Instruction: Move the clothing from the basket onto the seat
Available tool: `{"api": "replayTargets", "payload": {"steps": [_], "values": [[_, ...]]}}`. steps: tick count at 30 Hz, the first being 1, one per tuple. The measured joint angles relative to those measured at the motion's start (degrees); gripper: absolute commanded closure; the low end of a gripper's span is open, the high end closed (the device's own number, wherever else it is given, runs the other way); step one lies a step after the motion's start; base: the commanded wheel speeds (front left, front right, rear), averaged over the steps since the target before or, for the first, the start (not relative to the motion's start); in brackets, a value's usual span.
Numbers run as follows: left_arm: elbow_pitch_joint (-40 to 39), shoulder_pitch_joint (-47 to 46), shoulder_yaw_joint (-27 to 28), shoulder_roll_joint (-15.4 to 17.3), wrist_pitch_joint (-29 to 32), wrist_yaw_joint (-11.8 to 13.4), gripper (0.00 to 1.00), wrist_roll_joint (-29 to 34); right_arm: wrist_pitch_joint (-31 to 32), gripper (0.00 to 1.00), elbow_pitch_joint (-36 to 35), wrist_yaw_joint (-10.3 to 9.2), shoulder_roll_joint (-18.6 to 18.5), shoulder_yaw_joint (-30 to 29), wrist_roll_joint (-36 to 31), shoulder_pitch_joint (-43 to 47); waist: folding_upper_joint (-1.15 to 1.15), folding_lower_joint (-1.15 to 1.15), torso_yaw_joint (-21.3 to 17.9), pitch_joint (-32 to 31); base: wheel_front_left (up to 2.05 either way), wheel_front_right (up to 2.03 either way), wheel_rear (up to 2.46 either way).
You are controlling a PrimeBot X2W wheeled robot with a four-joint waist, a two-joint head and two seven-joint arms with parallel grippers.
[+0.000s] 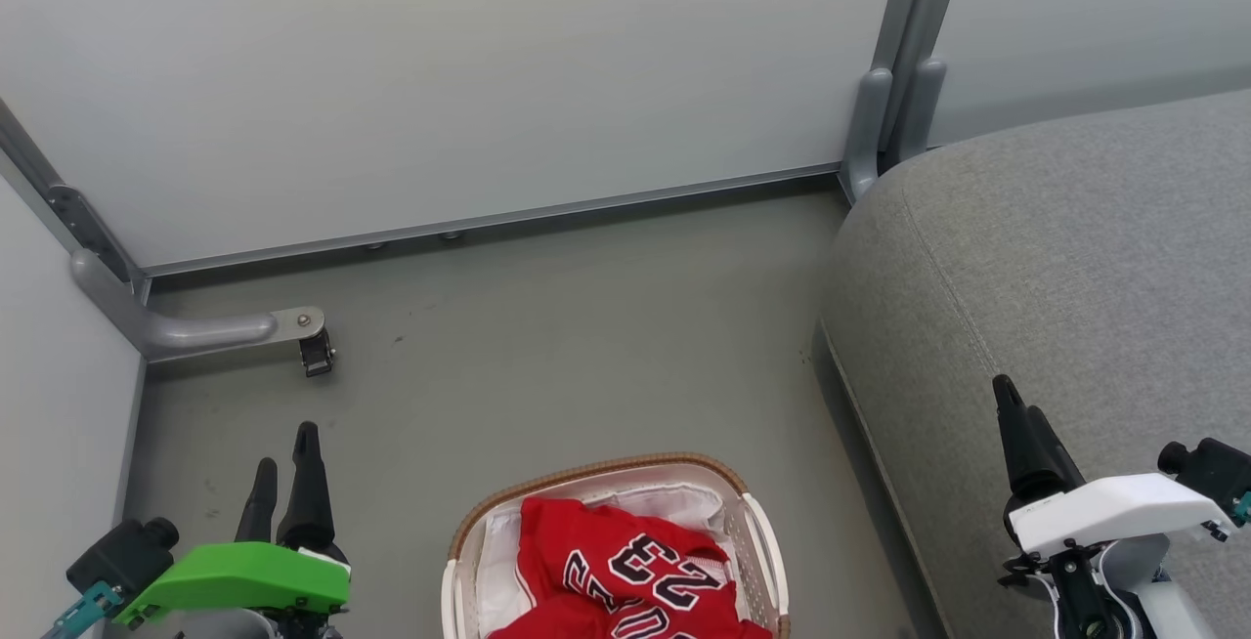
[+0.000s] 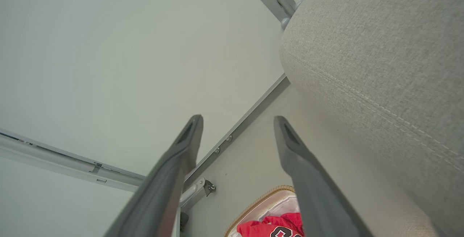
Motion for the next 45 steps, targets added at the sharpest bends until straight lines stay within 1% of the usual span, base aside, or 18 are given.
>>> {"api": "replayTargets", "payload": {"steps": [13,18,31,38,45], "values": [[0.97,0.22,-2.67,0.59,-2.33,1.23,0.0,10.74,-2.36,0.0,0.19,0.0,-0.84,3.03,-9.59,0.16,0.0,0.0,0.2,-0.28,0.0,0.0,0.0],[1.05,0.31,-3.58,1.04,-3.25,1.76,0.0,14.34,-3.27,0.0,0.13,0.0,-1.16,3.32,-14.3,0.24,0.0,0.0,0.29,-0.29,0.0,0.0,0.0],[2.45,1.19,-5.41,1.65,-5.25,3.54,0.0,22.13,-5.33,0.0,1.18,0.0,-1.09,3.16,-26.01,0.85,0.0,0.0,0.27,-0.42,0.0,0.0,0.0],[2.64,1.21,-6.08,1.67,-6.17,4.17,0.0,25.98,-6.31,0.0,1.92,0.0,-1.05,3.47,-30.63,0.86,0.0,0.0,0.39,-0.46,0.0,0.0,0.0],[2.67,2.16,-6.48,1.67,-7.13,4.26,0.0,29.61,-7.22,0.0,2.61,0.0,-1.03,4.08,-34.49,0.9,0.0,0.0,0.47,-0.58,0.0,0.0,0.0]]}}
